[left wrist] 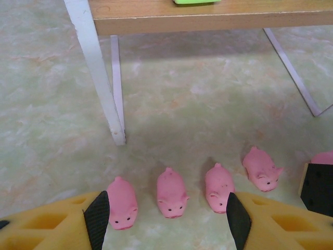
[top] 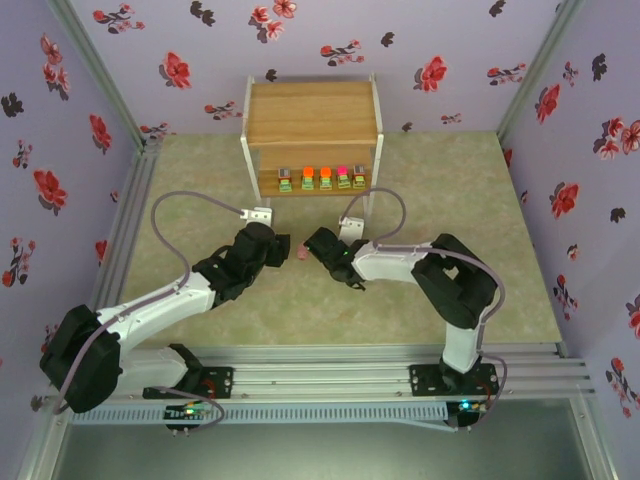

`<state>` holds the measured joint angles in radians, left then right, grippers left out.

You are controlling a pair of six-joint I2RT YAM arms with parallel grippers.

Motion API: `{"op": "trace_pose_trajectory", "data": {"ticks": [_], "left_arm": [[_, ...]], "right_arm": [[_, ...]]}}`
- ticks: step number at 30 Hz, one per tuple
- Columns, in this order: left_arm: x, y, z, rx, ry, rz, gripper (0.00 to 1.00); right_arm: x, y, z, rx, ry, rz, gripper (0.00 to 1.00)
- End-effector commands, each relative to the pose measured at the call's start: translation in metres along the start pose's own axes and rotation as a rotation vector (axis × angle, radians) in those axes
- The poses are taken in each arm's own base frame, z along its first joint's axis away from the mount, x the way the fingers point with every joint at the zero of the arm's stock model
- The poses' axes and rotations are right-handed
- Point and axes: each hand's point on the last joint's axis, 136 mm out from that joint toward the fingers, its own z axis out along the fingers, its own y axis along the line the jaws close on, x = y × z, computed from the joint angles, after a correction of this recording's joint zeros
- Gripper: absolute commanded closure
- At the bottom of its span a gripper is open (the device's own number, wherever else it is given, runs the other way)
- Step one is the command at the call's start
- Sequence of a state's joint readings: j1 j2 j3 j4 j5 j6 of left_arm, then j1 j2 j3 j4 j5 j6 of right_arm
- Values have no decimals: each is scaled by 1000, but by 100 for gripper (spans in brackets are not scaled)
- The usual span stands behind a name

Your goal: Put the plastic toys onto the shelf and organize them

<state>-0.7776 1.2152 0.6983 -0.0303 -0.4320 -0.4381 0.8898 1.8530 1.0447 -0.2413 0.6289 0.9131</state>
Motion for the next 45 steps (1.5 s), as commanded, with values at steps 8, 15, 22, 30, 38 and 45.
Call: {"op": "trace_pose_trajectory", "data": {"ticks": [8,15,22,30,38,45], "left_arm": [[4,5,3,-6,14,-14,35],[5,3,4,-3,17,-13,35],[5,4,4,-2,15,-17,35],[5,4,5,-3,19,-15,35],[5,5,4,-5,17,-16,35],[5,5,5,-4,18,-17,35]], "right_arm": [[-4,-9,5,50,-22,53,78],[-2,-10,8,65,-20,74,74],[-5,-13,3,72,-32,87,71],[-8,-4,11,69,-22,91,72],[-13,-11,15,87,-16,107,73],[-9,-10,21,83,2,103,74]]}}
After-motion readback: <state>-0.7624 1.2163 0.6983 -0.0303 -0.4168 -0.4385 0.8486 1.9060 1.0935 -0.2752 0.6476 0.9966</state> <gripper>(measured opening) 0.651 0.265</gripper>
